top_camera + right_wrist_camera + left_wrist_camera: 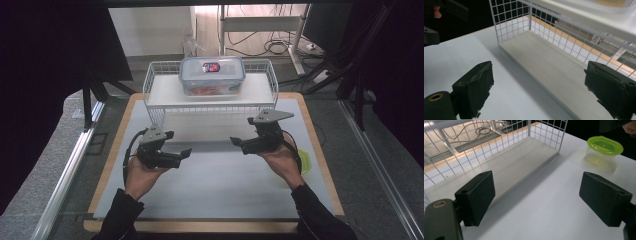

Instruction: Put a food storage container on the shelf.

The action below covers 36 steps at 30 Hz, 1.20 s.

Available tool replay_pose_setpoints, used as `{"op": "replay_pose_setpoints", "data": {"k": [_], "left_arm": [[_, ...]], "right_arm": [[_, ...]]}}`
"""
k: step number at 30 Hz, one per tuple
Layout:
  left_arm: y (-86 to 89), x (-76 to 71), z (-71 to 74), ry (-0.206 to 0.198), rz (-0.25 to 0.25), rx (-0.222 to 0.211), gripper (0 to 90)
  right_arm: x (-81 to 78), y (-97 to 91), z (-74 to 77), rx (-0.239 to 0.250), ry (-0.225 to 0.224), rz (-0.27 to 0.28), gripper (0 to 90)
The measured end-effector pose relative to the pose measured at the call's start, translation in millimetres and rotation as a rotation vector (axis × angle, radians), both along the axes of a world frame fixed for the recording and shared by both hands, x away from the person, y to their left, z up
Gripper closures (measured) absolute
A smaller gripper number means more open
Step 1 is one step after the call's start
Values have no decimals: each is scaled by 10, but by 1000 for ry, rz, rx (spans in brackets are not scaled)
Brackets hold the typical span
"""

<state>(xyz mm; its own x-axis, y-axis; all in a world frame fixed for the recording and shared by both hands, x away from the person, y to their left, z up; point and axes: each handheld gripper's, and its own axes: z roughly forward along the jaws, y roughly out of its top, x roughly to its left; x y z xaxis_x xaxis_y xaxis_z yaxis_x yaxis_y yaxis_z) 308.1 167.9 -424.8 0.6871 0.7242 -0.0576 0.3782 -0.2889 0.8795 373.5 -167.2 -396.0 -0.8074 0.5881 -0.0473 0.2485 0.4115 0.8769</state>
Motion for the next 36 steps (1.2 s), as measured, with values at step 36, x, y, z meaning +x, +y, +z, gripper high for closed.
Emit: {"op": "replay_pose_setpoints", "data": {"k": [36], "left_arm": [[2,-695,-842,10,19,193,12]], "right_arm": [[-684,-269,-783,-103,102,29,19]]}}
